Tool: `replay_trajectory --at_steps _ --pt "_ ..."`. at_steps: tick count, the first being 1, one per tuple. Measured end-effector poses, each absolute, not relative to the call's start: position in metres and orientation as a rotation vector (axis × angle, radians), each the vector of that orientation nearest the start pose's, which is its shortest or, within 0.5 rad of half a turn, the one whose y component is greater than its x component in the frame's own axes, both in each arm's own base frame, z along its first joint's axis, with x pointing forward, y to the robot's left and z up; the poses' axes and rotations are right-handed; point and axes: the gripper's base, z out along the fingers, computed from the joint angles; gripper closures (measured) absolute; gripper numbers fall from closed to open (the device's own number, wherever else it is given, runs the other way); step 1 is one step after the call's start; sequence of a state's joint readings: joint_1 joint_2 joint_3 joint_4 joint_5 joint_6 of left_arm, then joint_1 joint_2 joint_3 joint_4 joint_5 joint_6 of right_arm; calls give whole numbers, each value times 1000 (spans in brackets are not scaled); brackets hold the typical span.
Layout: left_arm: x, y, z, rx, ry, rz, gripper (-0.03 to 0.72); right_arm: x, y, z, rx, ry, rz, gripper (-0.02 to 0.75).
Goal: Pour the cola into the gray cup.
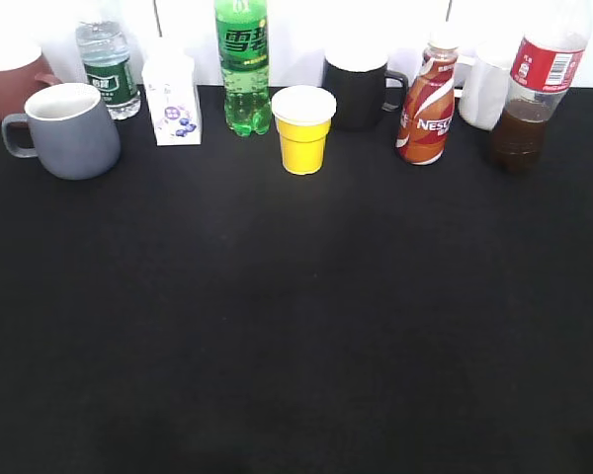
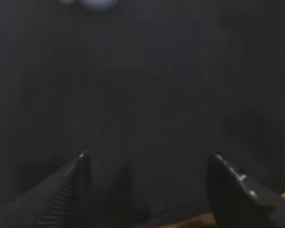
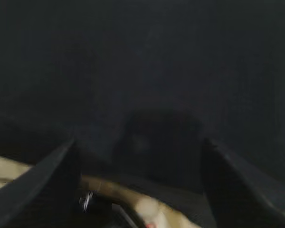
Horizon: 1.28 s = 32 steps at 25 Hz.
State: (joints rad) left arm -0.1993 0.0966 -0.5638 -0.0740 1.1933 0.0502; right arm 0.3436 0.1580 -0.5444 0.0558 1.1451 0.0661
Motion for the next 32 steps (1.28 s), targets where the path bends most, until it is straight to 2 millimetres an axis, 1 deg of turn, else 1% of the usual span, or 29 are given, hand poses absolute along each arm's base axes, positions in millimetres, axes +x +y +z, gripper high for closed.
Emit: replay_trajectory --at_steps 2,5,13,16,17,19,20,21,23,28,32 --pt "-1 -6 286 276 2157 -176 112 16 10 280 -304 2190 293 150" --pt "6 -7 283 267 2118 -177 124 18 11 278 -302 2185 292 151" --pt "6 -7 283 264 2111 -178 149 18 11 279 -302 2177 292 151" --pt "6 -7 283 235 2112 -161 189 17 10 279 -275 2171 285 151" --pt "6 -7 283 187 2109 -135 211 17 10 279 -205 2172 264 151" --pt "-2 -6 283 94 2061 -82 246 15 8 280 -28 2154 192 152" --pt "-7 -6 283 54 2028 -56 267 12 7 280 38 2127 158 152" --pt "-8 -6 282 29 2022 -40 293 6 7 280 60 2089 147 152" --pt "-8 -6 282 11 2023 -29 342 -5 7 280 59 2017 148 152" --pt "-8 -6 282 11 2023 -29 435 -6 7 280 58 2011 147 152" --pt "-8 -6 282 11 2023 -29 444 -6 7 280 58 2011 147 153"
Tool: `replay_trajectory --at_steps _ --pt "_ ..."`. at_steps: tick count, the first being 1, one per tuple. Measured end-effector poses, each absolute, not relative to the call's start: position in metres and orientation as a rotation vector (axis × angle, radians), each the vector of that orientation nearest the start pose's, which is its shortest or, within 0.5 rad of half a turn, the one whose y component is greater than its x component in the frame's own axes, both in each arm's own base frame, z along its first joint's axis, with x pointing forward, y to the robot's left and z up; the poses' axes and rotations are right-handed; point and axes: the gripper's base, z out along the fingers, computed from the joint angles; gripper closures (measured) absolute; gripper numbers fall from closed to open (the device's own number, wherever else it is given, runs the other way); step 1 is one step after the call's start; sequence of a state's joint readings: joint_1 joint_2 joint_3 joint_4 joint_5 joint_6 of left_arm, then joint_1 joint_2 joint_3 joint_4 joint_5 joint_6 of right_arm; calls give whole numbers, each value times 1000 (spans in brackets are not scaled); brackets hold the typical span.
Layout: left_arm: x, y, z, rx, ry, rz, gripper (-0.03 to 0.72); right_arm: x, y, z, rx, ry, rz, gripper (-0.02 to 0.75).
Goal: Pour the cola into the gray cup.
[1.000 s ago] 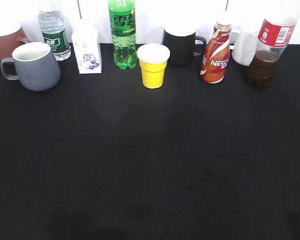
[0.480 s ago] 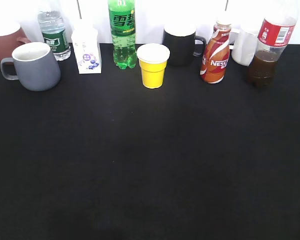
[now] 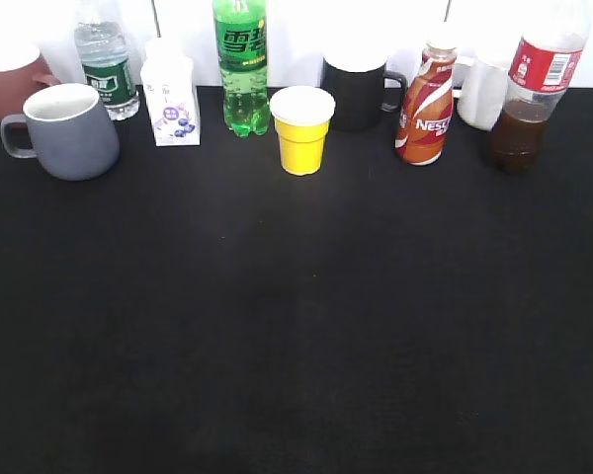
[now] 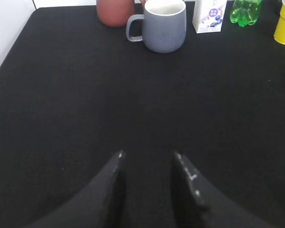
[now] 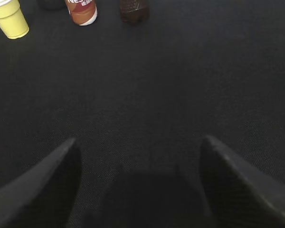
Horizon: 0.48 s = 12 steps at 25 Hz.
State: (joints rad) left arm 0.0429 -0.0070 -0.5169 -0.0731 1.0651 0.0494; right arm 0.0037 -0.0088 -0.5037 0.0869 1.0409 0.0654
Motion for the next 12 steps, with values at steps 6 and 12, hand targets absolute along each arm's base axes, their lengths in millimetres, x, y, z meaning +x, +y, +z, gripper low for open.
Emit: replay_trajectory --at_steps 6,12 --pt "-8 -6 282 11 2023 -29 444 -6 7 280 58 2011 147 153" --pt "-8 -6 282 11 2023 -29 451 -6 7 280 58 2011 147 153"
